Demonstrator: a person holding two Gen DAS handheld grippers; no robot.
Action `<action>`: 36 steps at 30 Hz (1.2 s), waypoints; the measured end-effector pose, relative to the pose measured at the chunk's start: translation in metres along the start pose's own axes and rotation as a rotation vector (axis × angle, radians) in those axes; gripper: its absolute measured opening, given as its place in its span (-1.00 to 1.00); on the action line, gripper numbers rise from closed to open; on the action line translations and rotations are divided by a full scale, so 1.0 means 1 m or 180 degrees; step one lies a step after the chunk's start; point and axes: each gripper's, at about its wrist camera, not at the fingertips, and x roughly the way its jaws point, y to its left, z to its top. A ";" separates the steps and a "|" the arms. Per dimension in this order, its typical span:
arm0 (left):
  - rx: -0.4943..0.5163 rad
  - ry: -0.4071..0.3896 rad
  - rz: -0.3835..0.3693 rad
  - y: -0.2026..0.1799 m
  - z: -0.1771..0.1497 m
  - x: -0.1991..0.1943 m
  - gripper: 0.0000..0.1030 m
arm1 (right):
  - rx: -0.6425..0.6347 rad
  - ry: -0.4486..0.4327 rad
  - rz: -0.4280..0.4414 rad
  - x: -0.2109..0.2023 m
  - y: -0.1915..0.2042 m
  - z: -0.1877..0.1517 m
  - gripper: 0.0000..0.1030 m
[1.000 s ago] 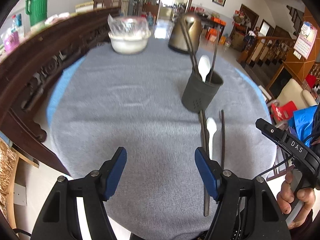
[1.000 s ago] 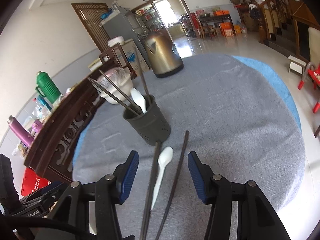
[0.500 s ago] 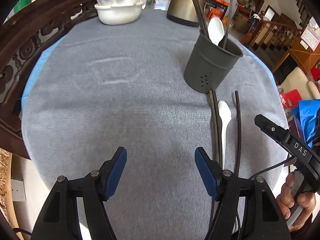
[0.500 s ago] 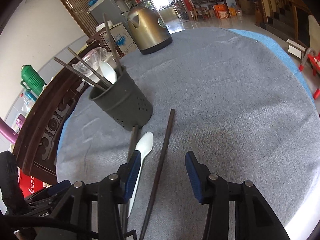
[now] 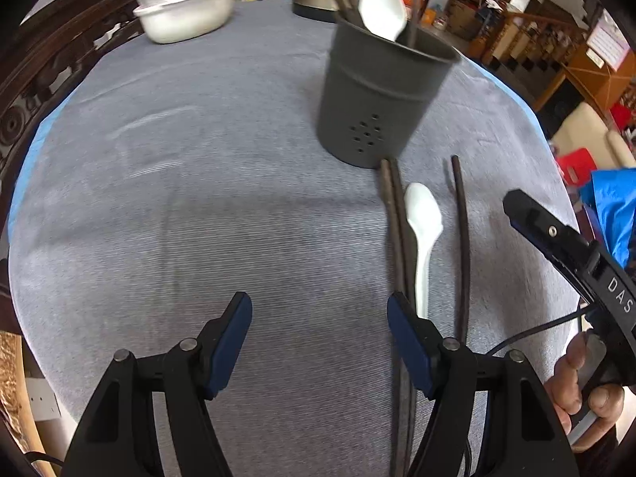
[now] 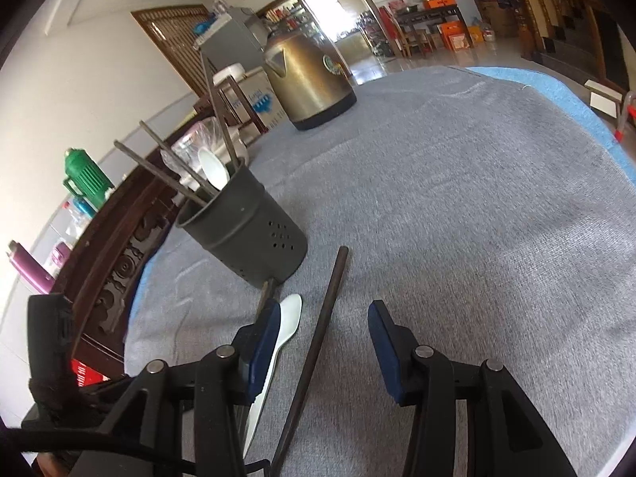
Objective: Organize utensils
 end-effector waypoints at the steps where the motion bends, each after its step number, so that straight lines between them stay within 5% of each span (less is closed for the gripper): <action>1: 0.0018 0.0005 0.0002 -0.002 0.001 0.000 0.38 | 0.0012 -0.0030 0.0040 0.001 -0.003 0.000 -0.04; 20: 0.0186 -0.0008 0.0190 -0.034 0.023 0.025 0.38 | -0.0017 -0.0151 0.0147 0.000 -0.011 -0.002 -0.04; 29: 0.0212 -0.0132 0.0253 -0.017 0.017 0.022 0.24 | -0.0042 -0.0090 0.0091 0.001 -0.007 0.000 -0.04; 36: -0.0030 -0.0096 0.0135 0.008 0.019 0.016 0.24 | -0.0237 0.0161 0.0189 0.010 0.019 -0.003 -0.45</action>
